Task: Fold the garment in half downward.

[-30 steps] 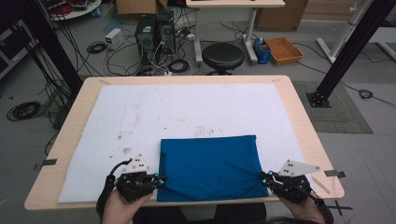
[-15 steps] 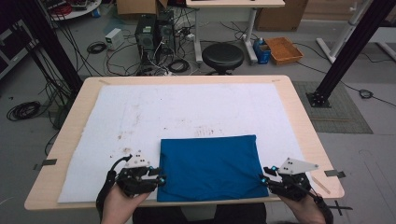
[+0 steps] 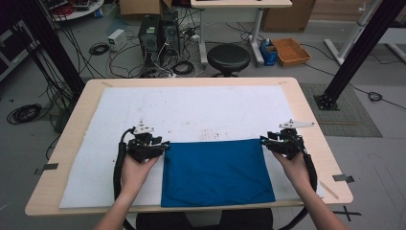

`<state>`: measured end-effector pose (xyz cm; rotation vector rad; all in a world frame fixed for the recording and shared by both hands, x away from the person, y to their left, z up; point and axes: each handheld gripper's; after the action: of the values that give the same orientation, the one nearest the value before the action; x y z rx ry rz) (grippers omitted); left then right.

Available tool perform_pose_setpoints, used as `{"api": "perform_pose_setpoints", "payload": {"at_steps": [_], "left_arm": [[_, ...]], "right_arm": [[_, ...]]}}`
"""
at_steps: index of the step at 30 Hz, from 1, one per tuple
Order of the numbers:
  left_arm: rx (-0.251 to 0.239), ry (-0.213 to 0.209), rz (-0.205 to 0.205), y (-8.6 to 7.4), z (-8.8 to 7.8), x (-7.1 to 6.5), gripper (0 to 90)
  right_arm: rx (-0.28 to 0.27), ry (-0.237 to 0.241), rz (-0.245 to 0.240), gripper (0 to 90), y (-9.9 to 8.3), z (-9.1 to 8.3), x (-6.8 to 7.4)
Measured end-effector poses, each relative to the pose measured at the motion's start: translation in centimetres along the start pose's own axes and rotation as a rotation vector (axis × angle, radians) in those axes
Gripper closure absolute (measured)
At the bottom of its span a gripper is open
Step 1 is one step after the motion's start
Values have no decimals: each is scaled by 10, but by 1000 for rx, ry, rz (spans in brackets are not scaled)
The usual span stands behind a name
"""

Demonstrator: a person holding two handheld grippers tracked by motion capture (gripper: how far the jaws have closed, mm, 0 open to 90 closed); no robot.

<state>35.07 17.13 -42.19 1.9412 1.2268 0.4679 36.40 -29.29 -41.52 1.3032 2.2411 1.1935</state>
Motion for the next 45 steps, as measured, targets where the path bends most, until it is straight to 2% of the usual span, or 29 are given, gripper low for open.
{"api": "perform_pose_setpoints", "payload": {"at_steps": [2, 5, 8, 9, 10, 11, 12, 14, 17, 20, 22, 25, 27, 32, 36, 39, 41, 43, 45], "left_arm": [[13, 8, -17, -1, 9, 4, 581], [51, 9, -14, -2, 18, 5, 600], [102, -2, 12, -4, 25, 3, 696], [92, 15, 32, -6, 25, 1, 729], [87, 13, 53, -6, 24, -1, 762], [86, 5, 50, -7, 24, -2, 828], [75, 8, 41, -8, 24, -3, 839], [68, 7, 34, -10, 23, -2, 855], [57, 1, 21, -9, 23, 0, 863], [52, 5, 25, -4, 26, 3, 864], [42, 17, 50, 1, 29, 5, 864], [41, 25, 74, 10, 36, 8, 864], [40, 33, 84, 16, 40, 10, 864], [33, 34, 86, 25, 49, 14, 863], [23, 37, 83, 25, 52, 12, 862], [8, 47, 94, 25, 48, 10, 852], [-13, 58, 100, 25, 44, 8, 815], [-34, 60, 109, 27, 38, 7, 744], [-52, 53, 105, 28, 32, 6, 652]], "right_arm": [[21, -9, 14, 559, 2, 10, -3], [58, 7, 38, 562, 2, 22, -8], [105, 37, 48, 651, -1, 31, -10], [123, 47, 49, 701, -2, 33, -11], [133, 48, 42, 729, -4, 35, -11], [127, 40, 33, 782, -6, 35, -10], [129, 51, 25, 821, -6, 34, -11], [120, 57, 26, 856, -7, 32, -11], [93, 45, -7, 867, -6, 29, -9], [68, 34, -33, 868, 0, 30, -9], [72, 25, -42, 868, 4, 33, -11], [54, 17, -49, 867, 12, 38, -16], [40, 8, -36, 867, 16, 42, -19], [50, -16, -41, 867, 22, 50, -26], [49, -13, -32, 861, 23, 51, -27], [51, -12, -32, 816, 22, 51, -29], [41, -18, -28, 731, 22, 48, -30], [26, -12, -22, 708, 23, 44, -30], [10, -12, -22, 627, 23, 39, -29]]}}
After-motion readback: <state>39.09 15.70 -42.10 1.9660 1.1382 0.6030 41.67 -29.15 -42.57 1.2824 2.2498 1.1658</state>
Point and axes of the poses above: each handheld gripper's, and its own axes: z roughly forward along the jaws, y roughly out of its top, x roughly to its left, and after that the axes turned 5 degrees about y, right-handed
